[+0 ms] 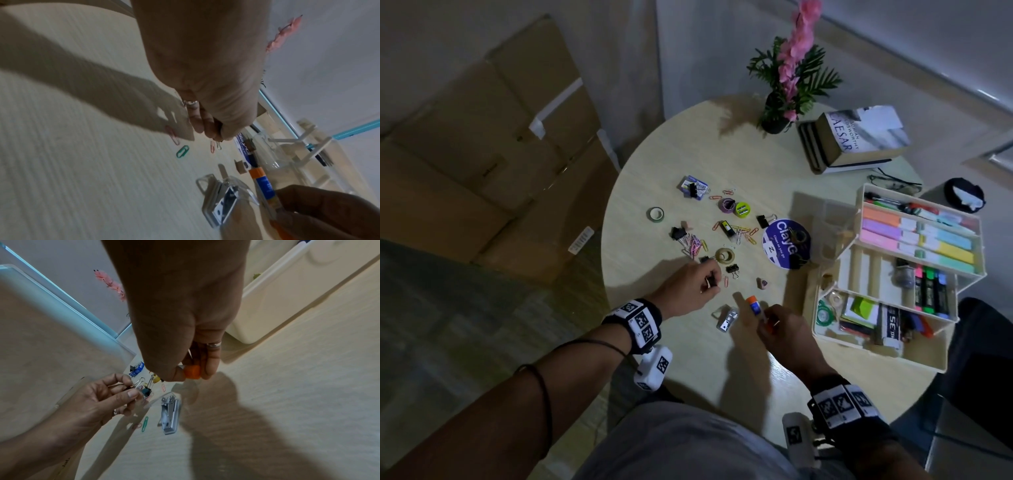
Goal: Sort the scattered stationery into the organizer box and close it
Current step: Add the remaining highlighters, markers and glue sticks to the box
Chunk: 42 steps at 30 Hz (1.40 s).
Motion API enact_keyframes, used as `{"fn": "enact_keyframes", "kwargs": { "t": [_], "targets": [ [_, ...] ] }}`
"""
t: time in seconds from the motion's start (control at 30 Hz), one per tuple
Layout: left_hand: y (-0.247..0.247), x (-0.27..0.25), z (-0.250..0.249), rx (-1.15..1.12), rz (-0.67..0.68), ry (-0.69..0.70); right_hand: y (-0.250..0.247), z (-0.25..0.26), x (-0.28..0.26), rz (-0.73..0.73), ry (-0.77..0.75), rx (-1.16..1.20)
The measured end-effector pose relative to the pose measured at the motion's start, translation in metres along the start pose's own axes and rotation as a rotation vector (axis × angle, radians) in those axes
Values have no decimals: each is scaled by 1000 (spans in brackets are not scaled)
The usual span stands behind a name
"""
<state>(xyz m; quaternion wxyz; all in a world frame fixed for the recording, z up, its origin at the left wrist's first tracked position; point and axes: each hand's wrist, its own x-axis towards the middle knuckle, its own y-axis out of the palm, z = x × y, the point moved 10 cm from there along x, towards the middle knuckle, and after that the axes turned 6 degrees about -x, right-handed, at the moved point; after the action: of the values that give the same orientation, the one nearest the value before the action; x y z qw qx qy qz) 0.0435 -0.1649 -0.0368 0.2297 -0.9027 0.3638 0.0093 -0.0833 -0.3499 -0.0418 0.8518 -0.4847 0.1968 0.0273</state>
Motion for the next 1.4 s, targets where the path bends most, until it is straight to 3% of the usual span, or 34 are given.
{"fn": "enact_keyframes", "kwargs": {
  "t": [0.23, 0.37, 0.57, 0.87, 1.07, 1.4],
  "targets": [
    [36, 11, -23, -72, 55, -22, -25, 8, -18, -12, -108, 75],
    [69, 23, -61, -82, 105, 80, -49, -11, -40, -21, -127, 142],
    [126, 39, -108, -44, 166, 165, -97, -81, -76, -112, -47, 167],
    [193, 50, -156, -21, 162, 225, -173, -213, -136, -392, 171, 199],
    [224, 65, -176, 46, 139, 204, -191, -270, -143, -447, 230, 179],
    [248, 79, -170, 134, 51, 38, -197, -277, -120, -360, 64, 240]
  ]
}}
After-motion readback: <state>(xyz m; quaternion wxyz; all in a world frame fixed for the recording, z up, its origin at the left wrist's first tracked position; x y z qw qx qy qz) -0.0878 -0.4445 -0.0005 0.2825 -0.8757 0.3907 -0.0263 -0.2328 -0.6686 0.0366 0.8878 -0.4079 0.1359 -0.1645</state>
